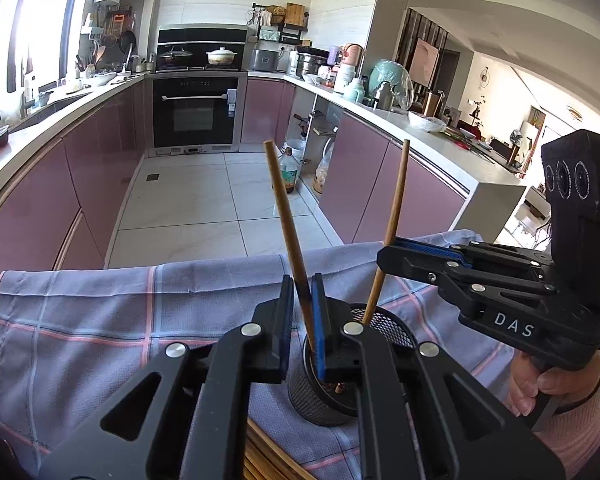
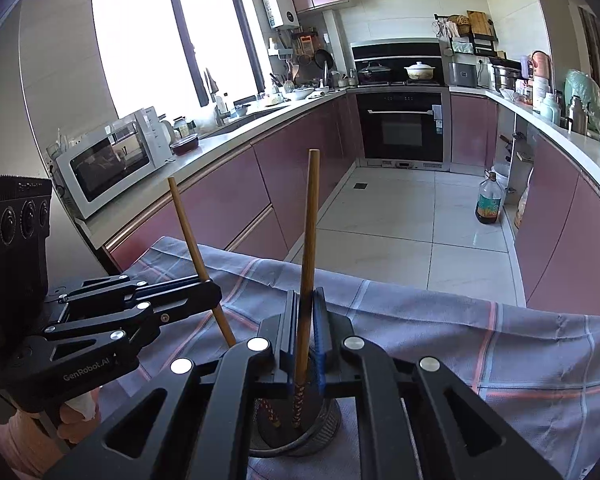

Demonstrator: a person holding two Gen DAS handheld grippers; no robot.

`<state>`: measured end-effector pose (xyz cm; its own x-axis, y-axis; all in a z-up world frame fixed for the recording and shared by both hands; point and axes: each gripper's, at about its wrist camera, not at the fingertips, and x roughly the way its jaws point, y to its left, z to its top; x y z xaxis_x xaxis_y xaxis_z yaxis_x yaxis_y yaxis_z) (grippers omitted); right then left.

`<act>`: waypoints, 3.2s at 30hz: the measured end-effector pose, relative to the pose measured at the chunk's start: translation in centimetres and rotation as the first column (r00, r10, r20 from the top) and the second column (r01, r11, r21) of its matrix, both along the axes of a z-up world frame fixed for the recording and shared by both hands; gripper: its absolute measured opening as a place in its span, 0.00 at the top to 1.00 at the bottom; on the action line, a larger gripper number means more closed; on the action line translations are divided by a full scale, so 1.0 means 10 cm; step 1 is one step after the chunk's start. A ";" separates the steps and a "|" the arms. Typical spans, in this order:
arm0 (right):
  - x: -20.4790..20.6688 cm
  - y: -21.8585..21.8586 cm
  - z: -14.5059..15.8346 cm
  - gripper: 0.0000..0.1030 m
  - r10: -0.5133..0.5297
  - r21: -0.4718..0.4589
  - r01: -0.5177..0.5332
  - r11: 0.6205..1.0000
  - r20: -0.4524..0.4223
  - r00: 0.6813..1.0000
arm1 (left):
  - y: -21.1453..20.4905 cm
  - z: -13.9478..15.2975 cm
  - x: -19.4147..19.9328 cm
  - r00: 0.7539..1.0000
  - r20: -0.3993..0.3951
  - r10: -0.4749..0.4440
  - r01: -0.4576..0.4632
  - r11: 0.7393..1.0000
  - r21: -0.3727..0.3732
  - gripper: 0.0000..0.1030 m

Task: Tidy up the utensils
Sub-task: 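Lower the chopstick into the mesh cup and open the right tool while the left tool releases its own, then move both open tools back to the chopstick pile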

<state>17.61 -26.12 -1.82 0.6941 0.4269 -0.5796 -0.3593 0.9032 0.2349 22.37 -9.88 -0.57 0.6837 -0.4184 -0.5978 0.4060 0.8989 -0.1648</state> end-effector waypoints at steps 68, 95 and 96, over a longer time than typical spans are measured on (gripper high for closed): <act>-0.79 0.78 -1.11 0.74 0.177 -0.107 -0.204 0.973 -0.218 0.960 | 0.76 -1.30 -1.13 0.979 -0.174 0.102 -0.069 0.980 0.189 0.59; -0.68 1.03 -1.14 0.78 0.158 -0.217 -0.197 0.956 -0.187 0.970 | 0.79 -1.37 -1.01 0.973 -0.213 0.087 -0.042 0.977 0.207 0.83; -0.68 1.05 -1.14 0.79 0.161 -0.226 -0.201 0.953 -0.184 0.970 | 0.79 -1.37 -1.00 0.972 -0.216 0.088 -0.043 0.977 0.207 0.83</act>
